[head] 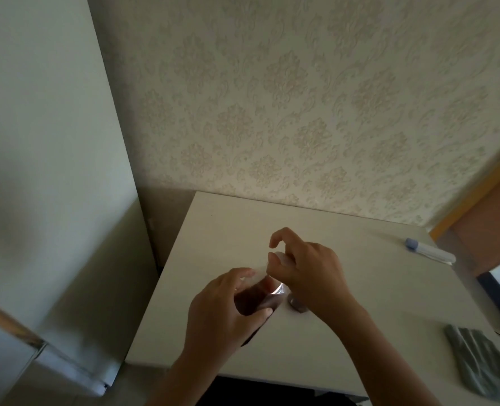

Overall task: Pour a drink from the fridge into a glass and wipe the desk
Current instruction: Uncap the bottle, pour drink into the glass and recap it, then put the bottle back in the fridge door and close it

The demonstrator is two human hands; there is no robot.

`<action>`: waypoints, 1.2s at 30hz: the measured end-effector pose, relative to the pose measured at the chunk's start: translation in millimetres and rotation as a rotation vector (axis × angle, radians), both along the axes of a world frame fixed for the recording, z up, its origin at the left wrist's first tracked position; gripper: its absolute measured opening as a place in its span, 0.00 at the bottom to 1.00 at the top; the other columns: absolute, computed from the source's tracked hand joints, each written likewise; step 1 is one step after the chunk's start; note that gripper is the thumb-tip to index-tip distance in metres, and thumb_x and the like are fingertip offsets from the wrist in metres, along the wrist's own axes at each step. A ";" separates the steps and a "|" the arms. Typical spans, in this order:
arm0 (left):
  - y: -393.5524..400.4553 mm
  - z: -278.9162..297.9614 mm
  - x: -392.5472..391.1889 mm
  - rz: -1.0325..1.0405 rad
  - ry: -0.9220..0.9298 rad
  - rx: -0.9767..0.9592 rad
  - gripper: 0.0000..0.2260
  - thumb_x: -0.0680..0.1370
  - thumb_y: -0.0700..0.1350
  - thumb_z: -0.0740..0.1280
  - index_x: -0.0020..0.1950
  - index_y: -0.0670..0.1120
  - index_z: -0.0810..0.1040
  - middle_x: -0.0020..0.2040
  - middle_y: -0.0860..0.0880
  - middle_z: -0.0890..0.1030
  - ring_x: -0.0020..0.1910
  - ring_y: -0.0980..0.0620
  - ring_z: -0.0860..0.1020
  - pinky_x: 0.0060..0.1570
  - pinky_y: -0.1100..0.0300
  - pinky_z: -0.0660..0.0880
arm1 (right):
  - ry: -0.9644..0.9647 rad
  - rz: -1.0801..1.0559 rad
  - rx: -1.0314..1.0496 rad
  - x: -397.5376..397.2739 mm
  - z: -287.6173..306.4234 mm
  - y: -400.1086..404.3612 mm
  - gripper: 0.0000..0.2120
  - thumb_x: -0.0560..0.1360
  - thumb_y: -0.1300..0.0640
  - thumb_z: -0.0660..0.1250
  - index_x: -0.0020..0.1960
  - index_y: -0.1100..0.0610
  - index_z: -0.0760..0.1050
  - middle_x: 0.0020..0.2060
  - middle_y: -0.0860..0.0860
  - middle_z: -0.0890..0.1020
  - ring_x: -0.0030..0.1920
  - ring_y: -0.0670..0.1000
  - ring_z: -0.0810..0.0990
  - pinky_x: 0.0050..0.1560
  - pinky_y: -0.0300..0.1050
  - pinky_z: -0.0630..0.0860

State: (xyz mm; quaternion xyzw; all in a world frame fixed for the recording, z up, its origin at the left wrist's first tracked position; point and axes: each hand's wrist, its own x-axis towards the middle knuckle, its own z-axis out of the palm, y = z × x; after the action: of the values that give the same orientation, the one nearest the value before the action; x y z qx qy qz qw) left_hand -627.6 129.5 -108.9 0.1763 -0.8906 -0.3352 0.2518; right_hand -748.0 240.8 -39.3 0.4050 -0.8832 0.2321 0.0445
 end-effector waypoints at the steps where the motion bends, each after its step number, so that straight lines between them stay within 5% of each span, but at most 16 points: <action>1: 1.0 0.2 1.0 0.015 0.006 -0.019 0.28 0.62 0.65 0.69 0.57 0.54 0.76 0.48 0.58 0.83 0.42 0.63 0.78 0.42 0.73 0.74 | -0.008 -0.022 -0.024 2.2 -1.8 -0.4 0.12 0.70 0.43 0.56 0.49 0.47 0.70 0.20 0.44 0.68 0.23 0.44 0.69 0.28 0.38 0.66; 5: -1.5 2.5 5.8 0.040 0.024 -0.024 0.27 0.62 0.62 0.74 0.57 0.54 0.76 0.47 0.58 0.82 0.41 0.63 0.76 0.42 0.78 0.66 | -0.097 -0.060 -0.137 10.2 -7.0 2.9 0.17 0.71 0.37 0.56 0.52 0.46 0.69 0.25 0.43 0.70 0.26 0.43 0.71 0.30 0.36 0.63; 9: -6.6 2.5 11.7 0.042 0.039 0.041 0.28 0.61 0.63 0.74 0.58 0.55 0.76 0.46 0.59 0.83 0.41 0.61 0.79 0.41 0.71 0.75 | -0.112 -0.003 -0.086 18.4 -7.7 15.1 0.24 0.71 0.30 0.49 0.57 0.42 0.71 0.45 0.38 0.78 0.43 0.39 0.76 0.42 0.37 0.72; 15: -11.0 2.0 33.1 0.141 0.076 0.216 0.30 0.56 0.67 0.71 0.56 0.60 0.74 0.44 0.61 0.81 0.41 0.61 0.80 0.41 0.62 0.80 | -0.080 0.055 0.021 23.0 -2.0 40.4 0.26 0.72 0.31 0.49 0.60 0.42 0.72 0.60 0.36 0.75 0.57 0.36 0.71 0.56 0.35 0.67; 19: -8.2 2.0 57.3 0.258 0.116 0.262 0.31 0.54 0.63 0.78 0.54 0.59 0.76 0.45 0.60 0.81 0.43 0.61 0.80 0.41 0.60 0.81 | -0.038 0.122 0.060 28.7 2.4 50.0 0.20 0.73 0.35 0.56 0.61 0.41 0.72 0.62 0.34 0.73 0.58 0.34 0.69 0.59 0.35 0.66; 23: 7.9 14.1 89.7 0.386 0.162 0.226 0.29 0.56 0.59 0.79 0.54 0.59 0.76 0.45 0.59 0.83 0.43 0.65 0.79 0.37 0.74 0.73 | -0.010 0.258 0.085 37.8 10.5 53.1 0.19 0.73 0.36 0.57 0.61 0.40 0.72 0.63 0.35 0.72 0.61 0.36 0.69 0.63 0.39 0.67; 27: 38.2 27.8 135.6 0.556 0.213 0.190 0.27 0.57 0.52 0.81 0.54 0.54 0.79 0.44 0.63 0.82 0.44 0.64 0.80 0.44 0.63 0.78 | 0.004 0.439 0.112 59.4 15.9 57.9 0.19 0.74 0.37 0.56 0.62 0.40 0.71 0.65 0.37 0.71 0.62 0.37 0.68 0.65 0.42 0.67; 30: 67.5 31.6 176.9 0.690 0.245 0.148 0.29 0.57 0.52 0.81 0.56 0.50 0.79 0.47 0.55 0.84 0.44 0.54 0.82 0.45 0.54 0.81 | -0.004 0.589 0.123 82.8 12.9 62.3 0.19 0.74 0.37 0.56 0.62 0.41 0.70 0.65 0.37 0.71 0.63 0.37 0.67 0.65 0.42 0.65; 36: 128.8 35.7 263.6 0.956 0.302 0.158 0.28 0.55 0.48 0.82 0.51 0.61 0.76 0.43 0.61 0.81 0.41 0.65 0.80 0.41 0.65 0.79 | -0.015 0.837 0.108 146.8 -2.8 62.5 0.16 0.75 0.39 0.60 0.61 0.41 0.72 0.62 0.37 0.74 0.61 0.38 0.69 0.63 0.43 0.69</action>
State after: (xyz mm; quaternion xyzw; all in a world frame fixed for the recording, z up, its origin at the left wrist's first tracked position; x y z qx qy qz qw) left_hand -364.1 258.3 -73.2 0.5322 -0.6358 -0.2708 0.4889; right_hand -601.2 303.3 -42.1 0.7290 -0.6535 0.1866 -0.0814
